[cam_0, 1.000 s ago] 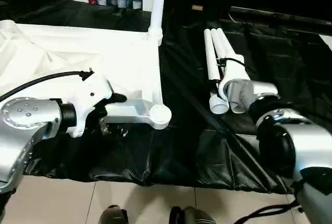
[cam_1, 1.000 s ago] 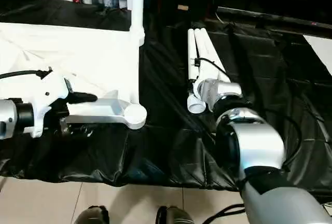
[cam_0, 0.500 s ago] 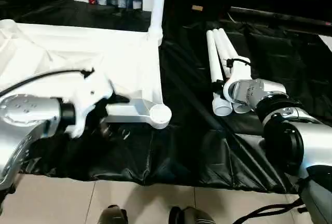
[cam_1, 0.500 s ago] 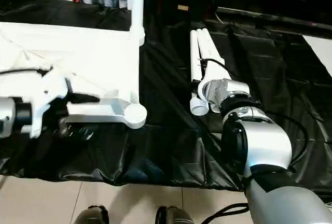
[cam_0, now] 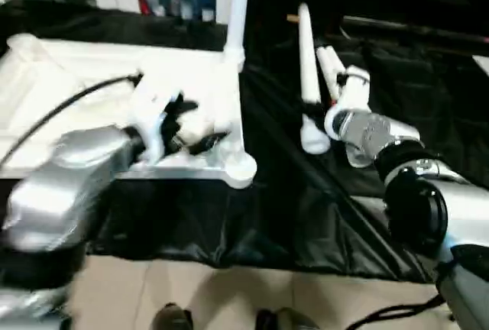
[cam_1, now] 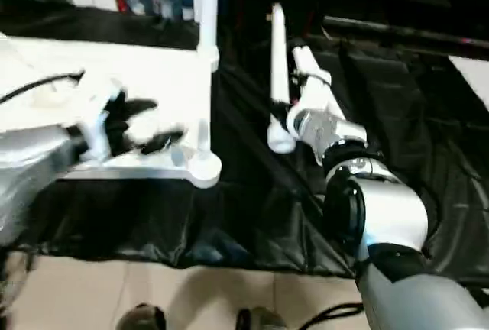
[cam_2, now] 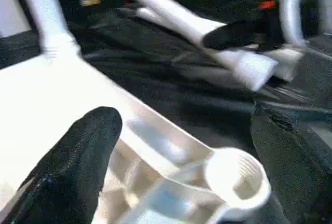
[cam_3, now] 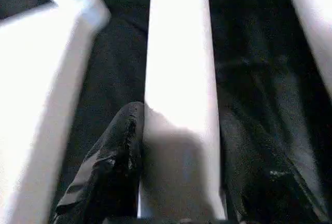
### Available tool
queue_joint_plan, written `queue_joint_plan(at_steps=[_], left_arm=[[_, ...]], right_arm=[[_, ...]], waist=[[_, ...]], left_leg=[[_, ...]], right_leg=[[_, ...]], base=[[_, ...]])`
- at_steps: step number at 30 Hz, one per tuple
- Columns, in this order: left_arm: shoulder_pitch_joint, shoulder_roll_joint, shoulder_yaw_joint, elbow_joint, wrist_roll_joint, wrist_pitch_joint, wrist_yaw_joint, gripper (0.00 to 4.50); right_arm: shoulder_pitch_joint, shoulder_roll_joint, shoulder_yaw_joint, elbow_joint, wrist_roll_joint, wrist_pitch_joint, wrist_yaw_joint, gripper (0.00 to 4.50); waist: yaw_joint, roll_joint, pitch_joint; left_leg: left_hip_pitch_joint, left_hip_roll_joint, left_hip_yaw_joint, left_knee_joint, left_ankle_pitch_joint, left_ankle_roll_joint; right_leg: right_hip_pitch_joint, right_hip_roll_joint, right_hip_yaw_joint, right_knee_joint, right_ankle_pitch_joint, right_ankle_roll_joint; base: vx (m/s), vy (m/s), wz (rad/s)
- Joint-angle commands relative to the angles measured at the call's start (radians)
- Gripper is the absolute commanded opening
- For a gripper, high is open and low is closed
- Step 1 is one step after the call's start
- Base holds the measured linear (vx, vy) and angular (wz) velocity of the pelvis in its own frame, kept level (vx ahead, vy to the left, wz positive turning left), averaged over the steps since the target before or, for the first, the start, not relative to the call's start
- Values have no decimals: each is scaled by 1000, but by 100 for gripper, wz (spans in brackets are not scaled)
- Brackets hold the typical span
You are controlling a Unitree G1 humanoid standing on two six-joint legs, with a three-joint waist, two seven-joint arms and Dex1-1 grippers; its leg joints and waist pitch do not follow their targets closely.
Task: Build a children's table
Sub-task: Pick table leg
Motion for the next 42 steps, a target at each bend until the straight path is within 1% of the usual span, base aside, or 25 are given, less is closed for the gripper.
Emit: queue_joint_plan(at_steps=[1, 2, 3, 4, 5, 6, 7, 9, 11, 12, 13, 14, 15, 16, 17, 18, 22, 27, 29, 32, 34, 37, 39, 40, 42], left_arm=[[-22, -30, -2, 34, -3, -11, 32, 450], [-73, -123, 46, 101, -46, 1, 83, 450], [-106, -179, 83, 136, -78, 10, 117, 450], [-125, -209, 103, 157, -95, 15, 137, 450], [-161, -259, 141, 190, -134, 27, 164, 450], [-171, -271, 151, 199, -145, 30, 169, 450], [-200, -307, 180, 226, -179, 26, 188, 450], [-236, -345, 218, 264, -212, 28, 222, 450], [-257, -367, 242, 285, -241, 33, 236, 450], [-279, -387, 262, 307, -265, 38, 250, 450], [-297, -403, 274, 325, -279, 38, 260, 450], [-302, -407, 277, 331, -282, 39, 262, 450], [-305, -415, 277, 338, -286, 42, 261, 450], [-309, -423, 282, 341, -287, 47, 262, 450], [-313, -440, 295, 345, -297, 56, 273, 450], [-313, -442, 297, 345, -299, 57, 274, 450], [-303, -463, 291, 344, -307, 66, 292, 450], [-312, -490, 323, 352, -367, 78, 306, 450], [-324, -502, 352, 344, -422, 89, 293, 450], [-326, -503, 365, 324, -459, 108, 263, 450], [-321, -495, 354, 322, -449, 112, 264, 422], [-320, -491, 349, 326, -444, 116, 270, 411], [-318, -489, 348, 321, -447, 112, 283, 400], [-316, -488, 348, 315, -446, 109, 289, 372], [-311, -485, 347, 305, -453, 106, 288, 370]], right_arm=[[1, -6, -13, -48, 22, -24, 47, 184], [22, 2, -23, -98, 52, -35, 137, 184], [42, 8, -23, -142, 73, -34, 190, 184], [53, 11, -23, -165, 85, -34, 219, 184], [97, 22, -17, -254, 123, -1, 281, 184], [110, 25, -15, -282, 134, 11, 299, 184], [156, 34, 0, -368, 160, 42, 349, 184], [217, 42, 22, -492, 194, 101, 380, 184], [260, 45, 37, -582, 220, 151, 388, 184], [304, 47, 50, -674, 248, 198, 390, 184], [343, 49, 61, -756, 271, 235, 394, 183], [357, 50, 66, -786, 281, 248, 397, 183], [394, 53, 77, -858, 308, 275, 410, 183], [414, 55, 82, -895, 321, 287, 421, 183], [453, 58, 93, -966, 350, 309, 444, 183], [458, 58, 95, -975, 354, 312, 447, 183], [538, 63, 131, -1089, 391, 353, 500, 183], [610, 64, 165, -1218, 458, 435, 529, 183], [632, 62, 186, -1259, 472, 467, 524, 183], [644, 60, 211, -1280, 481, 486, 528, 183], [646, 62, 216, -1287, 482, 491, 526, 183], [638, 61, 221, -1279, 475, 488, 527, 183], [635, 61, 222, -1277, 473, 489, 516, 183], [632, 62, 223, -1274, 468, 486, 509, 183], [628, 63, 224, -1272, 463, 486, 502, 183]], waist=[[5, 22, -111], [4, 28, -114], [8, 30, -117], [8, 26, -116], [12, 31, -120], [16, 25, -119], [15, 22, -123], [21, 23, -124], [26, 21, -124], [26, 18, -124], [31, 19, -122], [34, 20, -124], [33, 15, -123], [37, 17, -123], [35, 18, -122], [36, 19, -121], [40, 15, -119], [46, 11, -119], [46, 9, -119], [47, 11, -119], [45, 12, -116], [44, 13, -112], [44, 10, -114], [44, 9, -115], [46, 7, -116]], left_leg=[[13, 9, 2, -53, -169, -20], [10, 9, 0, -53, -159, -14], [14, 11, 2, -50, -162, -5], [10, 8, 3, -50, -158, 2], [10, 11, -1, -51, -146, 10], [10, 9, 0, -50, -138, 29], [9, 9, -2, -51, -117, 42], [10, 8, -2, -49, -105, 58], [11, 4, 0, -48, -89, 70], [9, 5, -2, -50, -88, 68], [13, 3, 1, -49, -93, 67], [15, 8, -3, -50, -98, 65], [11, 7, -3, -52, -109, 56], [16, 8, -3, -52, -114, 53], [14, 10, -4, -53, -126, 45], [16, 9, -2, -53, -126, 45], [14, 10, -4, -55, -137, 39], [11, 10, -6, -55, -133, 37], [11, 9, -5, -55, -128, 34], [13, 11, -6, -56, -136, 28], [17, 13, -7, -60, -160, 20], [24, 16, -9, -65, -194, 6], [23, 17, -11, -67, -184, 2], [22, 17, -10, -67, -174, 2], [22, 17, -9, -65, -162, 4]], right_leg=[[81, -65, 52, -66, -80, -222], [84, -65, 51, -64, -77, -226], [82, -65, 52, -67, -58, -230], [86, -63, 51, -70, -53, -232], [86, -65, 48, -65, -38, -241], [90, -64, 49, -70, -18, -238], [91, -62, 46, -67, -5, -246], [92, -63, 46, -71, 2, -248], [92, -60, 46, -74, -5, -239], [93, -62, 45, -75, -29, -236], [91, -59, 45, -82, -47, -223], [91, -65, 45, -81, -71, -215], [91, -65, 42, -85, -111, -204], [89, -66, 42, -88, -128, -196], [85, -66, 42, -90, -162, -184], [85, -64, 43, -93, -163, -176], [84, -68, 42, -99, -213, -150], [83, -68, 41, -102, -237, -133], [82, -68, 41, -103, -247, -125], [79, -69, 40, -105, -258, -122], [77, -70, 38, -110, -290, -117], [74, -73, 37, -118, -340, -99], [78, -75, 38, -116, -328, -95], [78, -75, 38, -115, -310, -96], [78, -76, 40, -112, -288, -103]], base=[[0, 0, 0], [0, 0, 0], [0, 0, 0], [0, 0, 0], [0, 0, 0], [0, 0, 0], [0, 0, 0], [0, 0, 0], [0, 0, 0], [0, 0, 0], [0, 0, 0], [0, 0, 0], [0, 0, 0], [0, 0, 0], [0, 0, 0], [0, 0, 0], [0, 0, 0], [0, 0, 0], [0, 0, 0], [0, 0, 0], [0, 0, 0], [0, 0, 0], [0, 0, 0], [0, 0, 0], [0, 0, 0]])
